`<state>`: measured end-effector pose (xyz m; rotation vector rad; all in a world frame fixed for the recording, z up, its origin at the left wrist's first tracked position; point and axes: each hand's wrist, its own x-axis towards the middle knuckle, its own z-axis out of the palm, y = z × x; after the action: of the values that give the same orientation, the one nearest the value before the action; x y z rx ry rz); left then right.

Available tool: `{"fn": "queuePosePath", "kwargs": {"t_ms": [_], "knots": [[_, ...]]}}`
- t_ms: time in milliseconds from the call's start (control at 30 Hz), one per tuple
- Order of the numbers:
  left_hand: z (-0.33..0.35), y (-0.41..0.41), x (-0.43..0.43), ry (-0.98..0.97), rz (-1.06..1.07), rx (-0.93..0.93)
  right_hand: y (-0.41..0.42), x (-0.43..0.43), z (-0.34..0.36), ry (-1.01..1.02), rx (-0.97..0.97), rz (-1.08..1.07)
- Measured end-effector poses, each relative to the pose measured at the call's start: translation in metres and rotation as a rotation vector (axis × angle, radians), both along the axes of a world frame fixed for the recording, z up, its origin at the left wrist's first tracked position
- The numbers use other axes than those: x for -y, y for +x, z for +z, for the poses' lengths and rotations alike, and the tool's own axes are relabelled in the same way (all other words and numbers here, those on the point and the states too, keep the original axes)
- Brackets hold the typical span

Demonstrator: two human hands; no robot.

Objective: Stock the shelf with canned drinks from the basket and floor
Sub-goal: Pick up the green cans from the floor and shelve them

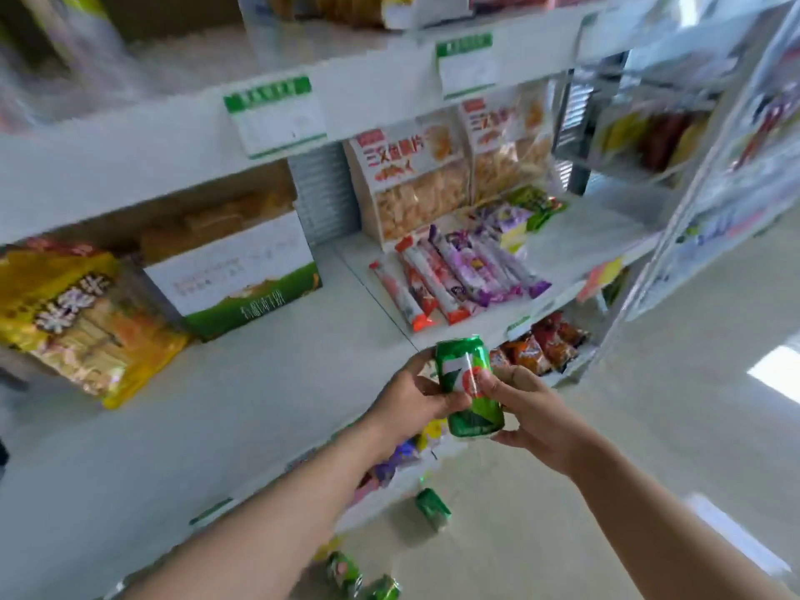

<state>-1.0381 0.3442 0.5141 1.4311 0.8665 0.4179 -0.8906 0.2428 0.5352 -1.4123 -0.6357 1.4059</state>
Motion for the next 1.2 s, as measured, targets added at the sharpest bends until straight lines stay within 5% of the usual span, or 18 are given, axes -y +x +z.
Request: {"fn": "queuePosePath", "kwargs": {"t_ms": [233,567,867,1200], "knots": [[0.173,-0.003,-0.01,0.213,-0.068,0.097,0.005,-0.004,0.156,0.179,0.109,0.001],[0.339,-0.052,-0.015,0.586,-0.063,0.045,-0.014,-0.022,0.318,0.418,0.161,0.298],[0.404,-0.133,-0.051,0.876,0.048,-0.269,-0.092,-0.09,0.343,0.556,0.231,0.347],[0.408,-0.189,-0.072,0.962,0.279,-0.411,-0.15,-0.152,0.339,0.626,0.311,0.446]]}}
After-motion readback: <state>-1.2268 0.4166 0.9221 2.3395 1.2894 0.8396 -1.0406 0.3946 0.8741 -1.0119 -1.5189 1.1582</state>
